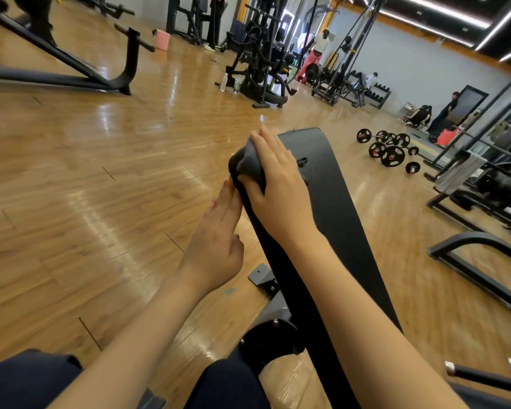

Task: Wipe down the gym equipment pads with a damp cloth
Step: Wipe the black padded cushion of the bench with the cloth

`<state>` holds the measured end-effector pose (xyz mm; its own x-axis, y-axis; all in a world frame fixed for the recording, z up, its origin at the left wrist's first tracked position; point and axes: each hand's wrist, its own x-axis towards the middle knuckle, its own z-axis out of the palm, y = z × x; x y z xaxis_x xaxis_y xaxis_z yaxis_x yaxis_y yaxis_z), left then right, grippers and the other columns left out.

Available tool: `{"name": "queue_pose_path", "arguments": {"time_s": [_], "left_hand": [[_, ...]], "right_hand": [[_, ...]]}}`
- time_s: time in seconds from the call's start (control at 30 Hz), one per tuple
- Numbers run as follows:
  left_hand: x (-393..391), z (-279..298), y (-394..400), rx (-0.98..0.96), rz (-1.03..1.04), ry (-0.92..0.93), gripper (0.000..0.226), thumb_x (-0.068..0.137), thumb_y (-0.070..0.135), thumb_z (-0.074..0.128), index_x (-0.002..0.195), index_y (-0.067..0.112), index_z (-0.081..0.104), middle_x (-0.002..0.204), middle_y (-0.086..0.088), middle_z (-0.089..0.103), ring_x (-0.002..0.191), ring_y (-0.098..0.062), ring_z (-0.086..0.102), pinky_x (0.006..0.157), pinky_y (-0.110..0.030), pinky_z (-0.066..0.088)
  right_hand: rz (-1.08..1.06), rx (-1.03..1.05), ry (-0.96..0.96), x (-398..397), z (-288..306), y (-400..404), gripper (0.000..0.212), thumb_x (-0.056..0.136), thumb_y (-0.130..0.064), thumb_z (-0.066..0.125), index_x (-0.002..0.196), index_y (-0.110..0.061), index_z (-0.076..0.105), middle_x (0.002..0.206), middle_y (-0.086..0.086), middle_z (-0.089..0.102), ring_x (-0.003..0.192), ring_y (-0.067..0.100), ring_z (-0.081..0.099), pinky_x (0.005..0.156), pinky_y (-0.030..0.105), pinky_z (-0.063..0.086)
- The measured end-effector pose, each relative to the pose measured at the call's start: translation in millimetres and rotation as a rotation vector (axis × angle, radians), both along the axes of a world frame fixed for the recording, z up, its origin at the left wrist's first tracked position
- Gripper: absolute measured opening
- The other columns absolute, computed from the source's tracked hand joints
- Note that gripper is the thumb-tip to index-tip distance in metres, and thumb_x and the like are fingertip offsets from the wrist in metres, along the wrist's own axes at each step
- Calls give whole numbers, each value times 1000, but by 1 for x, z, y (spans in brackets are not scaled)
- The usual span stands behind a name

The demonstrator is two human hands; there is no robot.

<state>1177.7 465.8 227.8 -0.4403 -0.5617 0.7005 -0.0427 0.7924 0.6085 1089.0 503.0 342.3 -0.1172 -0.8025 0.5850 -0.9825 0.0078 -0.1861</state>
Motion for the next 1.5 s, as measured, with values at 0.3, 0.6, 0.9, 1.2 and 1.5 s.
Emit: {"name": "queue_pose_path", "arguments": {"time_s": [0.3, 0.6, 0.9, 1.2, 1.5], "left_hand": [[9, 1, -8, -158, 68, -112, 76, 75, 9, 30, 148, 4, 12, 156, -13, 12, 145, -15, 8, 113, -48, 22], [-8, -4, 21, -211, 176, -174, 75, 73, 9, 30, 145, -2, 16, 154, -21, 14, 143, -33, 16, 114, -45, 21], [-14, -20, 64, -473, 173, -324, 73, 73, 8, 36, 145, 0, 24, 154, -16, 19, 147, -27, 10, 117, -44, 12], [-11, -13, 97, -416, 323, -538, 72, 80, 19, 33, 147, -2, 19, 155, -20, 18, 143, -31, 19, 110, -50, 20], [-35, -45, 190, -579, 122, -751, 69, 84, 35, 41, 141, -3, 30, 150, -24, 31, 140, -37, 22, 111, -52, 17]], "right_hand": [[-164, -100, -14, -16, -77, 82, 60, 89, -31, 46, 142, -7, 32, 149, 7, 32, 139, 14, 24, 111, 40, 28], [-192, -94, -23, -11, -77, 83, 67, 82, -11, 67, 140, -3, 34, 146, 14, 37, 137, 21, 29, 110, 37, 30], [-305, -32, -113, -25, -132, 169, 86, 73, 2, 73, 143, -10, 25, 147, 4, 32, 138, 10, 21, 113, 27, 14], [-315, -57, -91, -30, -141, 181, 64, 78, -7, 64, 137, -3, 40, 141, 13, 44, 133, 23, 37, 111, 32, 25], [-443, 70, -243, -53, -215, 299, 92, 66, -2, 79, 141, -12, 28, 142, 6, 41, 133, 13, 31, 114, 26, 15]]}}
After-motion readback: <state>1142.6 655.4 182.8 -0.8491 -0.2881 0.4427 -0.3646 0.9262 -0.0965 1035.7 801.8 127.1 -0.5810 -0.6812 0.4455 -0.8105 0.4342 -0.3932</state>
